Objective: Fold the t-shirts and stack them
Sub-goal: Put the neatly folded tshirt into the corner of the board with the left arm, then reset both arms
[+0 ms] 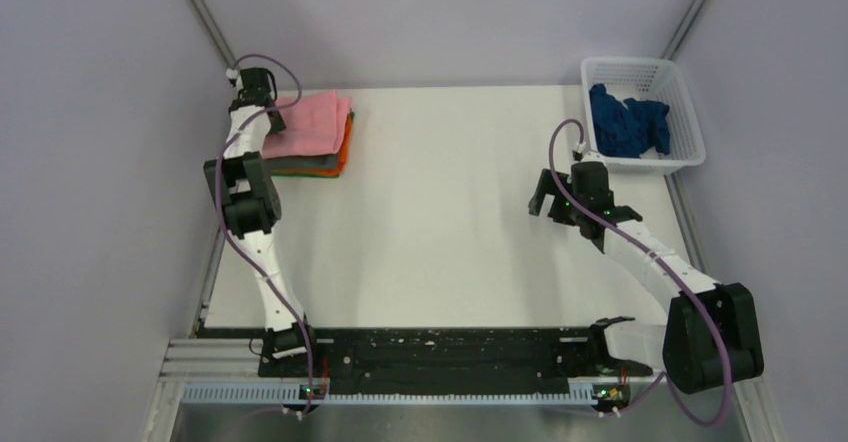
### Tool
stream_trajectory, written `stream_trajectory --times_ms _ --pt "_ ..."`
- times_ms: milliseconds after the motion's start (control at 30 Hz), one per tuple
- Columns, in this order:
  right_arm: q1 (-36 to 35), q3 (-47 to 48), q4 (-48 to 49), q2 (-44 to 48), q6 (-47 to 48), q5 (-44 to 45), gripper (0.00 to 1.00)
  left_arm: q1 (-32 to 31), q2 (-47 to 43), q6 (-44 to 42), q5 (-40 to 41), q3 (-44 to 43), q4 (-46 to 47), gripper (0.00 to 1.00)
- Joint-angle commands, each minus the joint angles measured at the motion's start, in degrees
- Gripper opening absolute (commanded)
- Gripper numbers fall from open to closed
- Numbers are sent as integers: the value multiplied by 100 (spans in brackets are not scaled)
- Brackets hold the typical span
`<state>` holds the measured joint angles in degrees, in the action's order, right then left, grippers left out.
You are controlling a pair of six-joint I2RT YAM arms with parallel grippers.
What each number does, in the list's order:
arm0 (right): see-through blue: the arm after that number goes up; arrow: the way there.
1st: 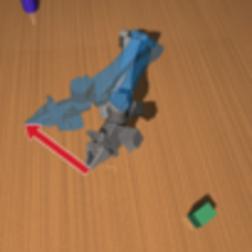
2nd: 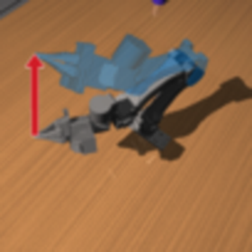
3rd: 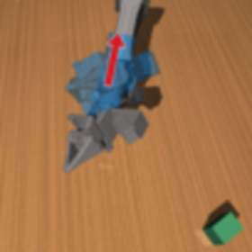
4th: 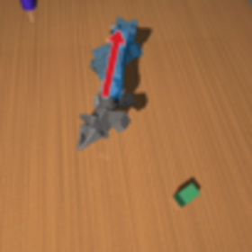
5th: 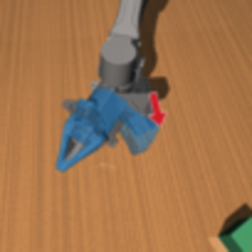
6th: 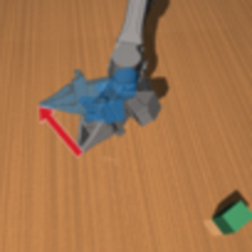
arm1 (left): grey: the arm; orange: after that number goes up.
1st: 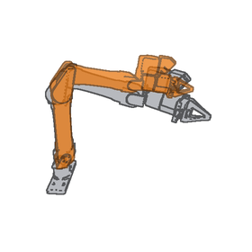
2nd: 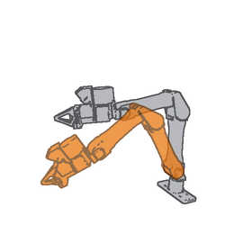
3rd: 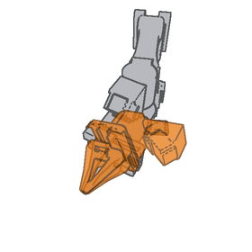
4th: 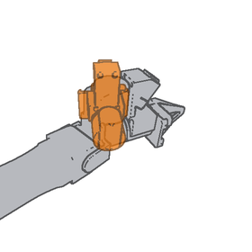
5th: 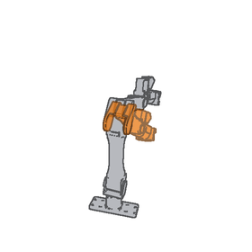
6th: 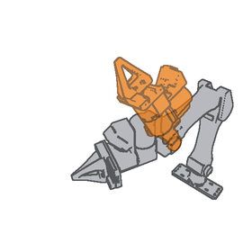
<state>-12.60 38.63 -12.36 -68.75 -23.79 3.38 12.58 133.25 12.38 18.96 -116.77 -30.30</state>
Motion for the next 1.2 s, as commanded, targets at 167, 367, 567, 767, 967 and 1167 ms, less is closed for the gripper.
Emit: stream_trajectory --times_ms 167,367,567,767,967,1167 --pt "39 20 253 227 -103 -210 99 201 -1466 800 -8 735 168 99" --pt "43 -37 301 466 -110 -310 99 160 -2616 955 -1647 1883 1059 99" --pt "45 -102 213 884 -151 -210 99 -117 -3674 1253 -2193 2758 1253 99" --pt "46 -348 164 1525 -240 163 99 -1525 -5429 1502 -1374 4838 2048 99" --pt "33 -540 -77 2106 -429 1039 99 -2802 -7284 1974 -1348 7440 3111 99" --pt "33 -768 -15 2485 -613 1292 99 -3172 -8401 1860 -548 8181 2032 99"
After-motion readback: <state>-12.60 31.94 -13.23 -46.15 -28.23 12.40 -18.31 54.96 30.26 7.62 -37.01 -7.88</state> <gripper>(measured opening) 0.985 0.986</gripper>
